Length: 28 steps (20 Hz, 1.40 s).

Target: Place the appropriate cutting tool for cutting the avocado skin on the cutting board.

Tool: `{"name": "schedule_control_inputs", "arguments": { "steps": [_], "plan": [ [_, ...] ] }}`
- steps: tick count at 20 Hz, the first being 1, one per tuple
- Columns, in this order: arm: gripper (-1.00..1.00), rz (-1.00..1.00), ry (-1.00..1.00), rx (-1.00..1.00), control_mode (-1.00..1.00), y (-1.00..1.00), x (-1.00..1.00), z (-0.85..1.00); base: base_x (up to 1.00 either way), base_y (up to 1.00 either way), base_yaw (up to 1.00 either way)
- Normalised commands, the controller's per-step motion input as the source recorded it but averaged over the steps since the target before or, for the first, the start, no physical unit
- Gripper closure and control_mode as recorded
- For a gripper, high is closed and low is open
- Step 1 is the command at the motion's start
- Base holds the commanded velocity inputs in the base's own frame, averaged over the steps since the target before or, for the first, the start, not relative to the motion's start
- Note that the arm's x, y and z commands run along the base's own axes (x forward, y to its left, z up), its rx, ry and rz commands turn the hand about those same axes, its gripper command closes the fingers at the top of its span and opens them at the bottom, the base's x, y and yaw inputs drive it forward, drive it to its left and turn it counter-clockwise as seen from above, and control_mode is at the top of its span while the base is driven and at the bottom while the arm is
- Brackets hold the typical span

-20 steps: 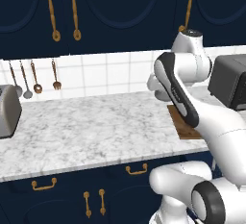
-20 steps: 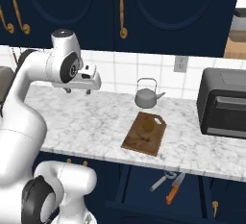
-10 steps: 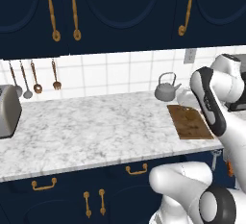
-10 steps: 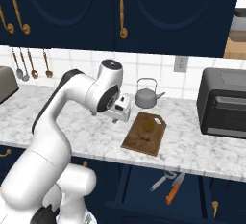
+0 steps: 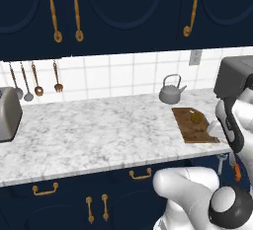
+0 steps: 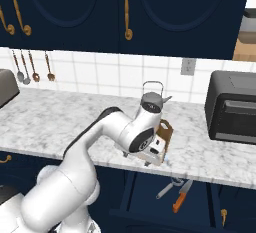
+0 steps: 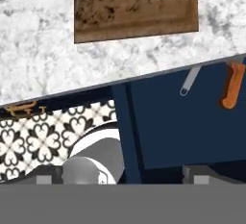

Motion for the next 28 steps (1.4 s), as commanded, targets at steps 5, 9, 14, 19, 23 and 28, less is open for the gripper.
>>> {"name": "schedule_control_inputs", "arguments": {
  "steps": [5, 9, 14, 19, 23, 28],
  "plan": [
    [-1.00, 0.00, 0.17, 0.00, -1.00, -1.00, -0.12, -0.77, 0.00, 0.00, 0.00],
    [-1.00, 0.00, 0.16, 0.00, -1.00, -0.88, -0.05, -0.63, 0.00, 0.00, 0.00],
    [-1.00, 0.01, 0.08, 0.05, -1.00, -0.48, -0.06, -0.48, 0.00, 0.00, 0.00],
    [-1.00, 0.00, 0.09, 0.01, -1.00, -0.09, -0.19, -0.50, 0.00, 0.00, 0.00],
    [-1.00, 0.00, 0.09, 0.00, -1.00, 0.00, -0.30, -0.62, 0.00, 0.00, 0.00],
    [-1.00, 0.00, 0.17, 0.03, -1.00, 0.01, -0.35, -0.28, 0.00, 0.00, 0.00]
  ]
}}
